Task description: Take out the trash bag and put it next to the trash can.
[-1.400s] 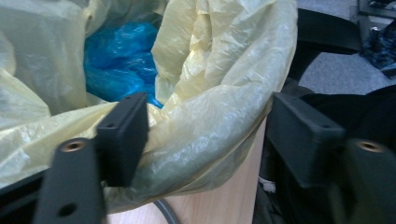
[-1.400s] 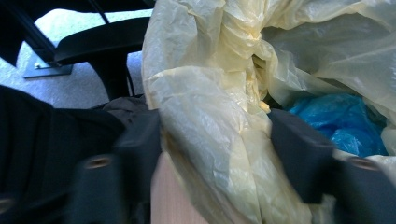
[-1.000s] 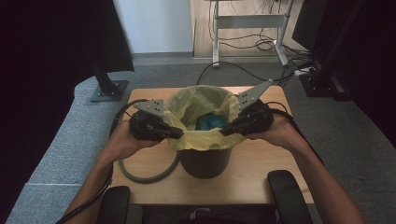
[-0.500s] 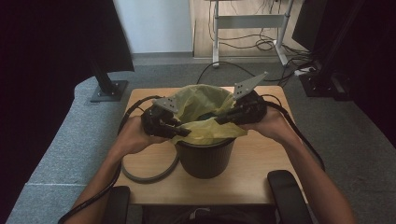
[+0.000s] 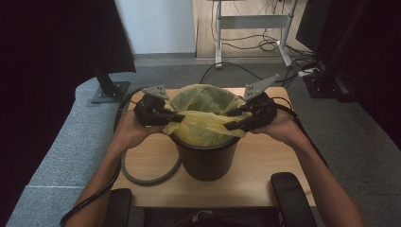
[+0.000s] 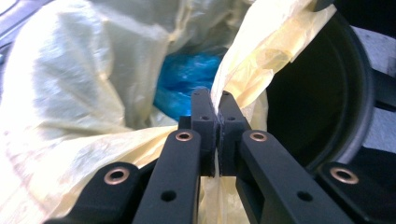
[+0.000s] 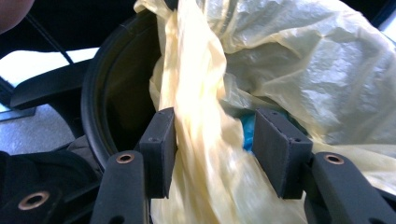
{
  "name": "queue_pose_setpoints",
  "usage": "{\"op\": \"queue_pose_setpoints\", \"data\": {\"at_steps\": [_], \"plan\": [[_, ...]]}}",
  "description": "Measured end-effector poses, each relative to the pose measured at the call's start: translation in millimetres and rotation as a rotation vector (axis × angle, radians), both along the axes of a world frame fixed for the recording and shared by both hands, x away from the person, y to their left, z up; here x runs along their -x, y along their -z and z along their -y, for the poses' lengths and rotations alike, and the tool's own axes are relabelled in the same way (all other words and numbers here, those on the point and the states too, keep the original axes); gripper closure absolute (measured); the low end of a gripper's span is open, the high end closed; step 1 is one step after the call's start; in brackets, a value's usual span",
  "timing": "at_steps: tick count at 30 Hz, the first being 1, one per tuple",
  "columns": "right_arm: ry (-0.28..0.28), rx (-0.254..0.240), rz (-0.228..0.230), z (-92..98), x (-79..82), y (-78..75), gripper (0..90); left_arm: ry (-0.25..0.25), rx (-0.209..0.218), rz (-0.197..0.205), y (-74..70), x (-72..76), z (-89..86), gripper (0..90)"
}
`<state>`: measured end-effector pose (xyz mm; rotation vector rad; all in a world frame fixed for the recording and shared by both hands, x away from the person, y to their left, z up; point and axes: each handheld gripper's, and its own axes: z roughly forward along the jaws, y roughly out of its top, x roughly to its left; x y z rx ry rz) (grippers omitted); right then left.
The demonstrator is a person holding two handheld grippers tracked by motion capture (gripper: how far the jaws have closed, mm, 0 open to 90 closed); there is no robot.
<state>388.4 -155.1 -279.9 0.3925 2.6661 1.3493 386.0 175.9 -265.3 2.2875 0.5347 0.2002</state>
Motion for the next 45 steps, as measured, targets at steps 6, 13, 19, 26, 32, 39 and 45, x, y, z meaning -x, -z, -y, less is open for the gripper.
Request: {"op": "queue_pose_setpoints", "data": {"at_steps": [6,13,19,26,32,39,45], "plan": [[0.043,0.002,-0.006,7.7,-5.4,2.9,58.0,-0.060,0.030,0.029,-4.7,-6.8,-11.4,88.1],[0.093,0.030,-0.003,8.1,-13.5,5.3,76.3,-0.130,0.043,0.019,-3.3,-20.1,-21.4,88.1],[0.145,0.033,0.020,5.8,-23.9,6.5,82.4,-0.180,0.020,-0.013,2.7,-34.3,-20.5,86.3],[0.206,0.053,0.074,6.6,-35.0,3.2,81.4,-0.237,-0.030,0.012,4.3,-44.9,-14.6,73.8],[0.282,0.109,0.129,3.2,-45.8,3.0,60.4,-0.291,-0.081,-0.025,11.5,-57.7,-12.6,53.2],[0.368,0.140,0.089,3.9,-66.3,15.0,25.5,-0.305,-0.100,-0.119,25.2,-74.5,-15.5,36.5],[0.365,0.107,-0.013,7.6,-81.4,23.6,36.7,-0.252,-0.063,-0.199,28.6,-82.1,-14.8,49.0]]}}
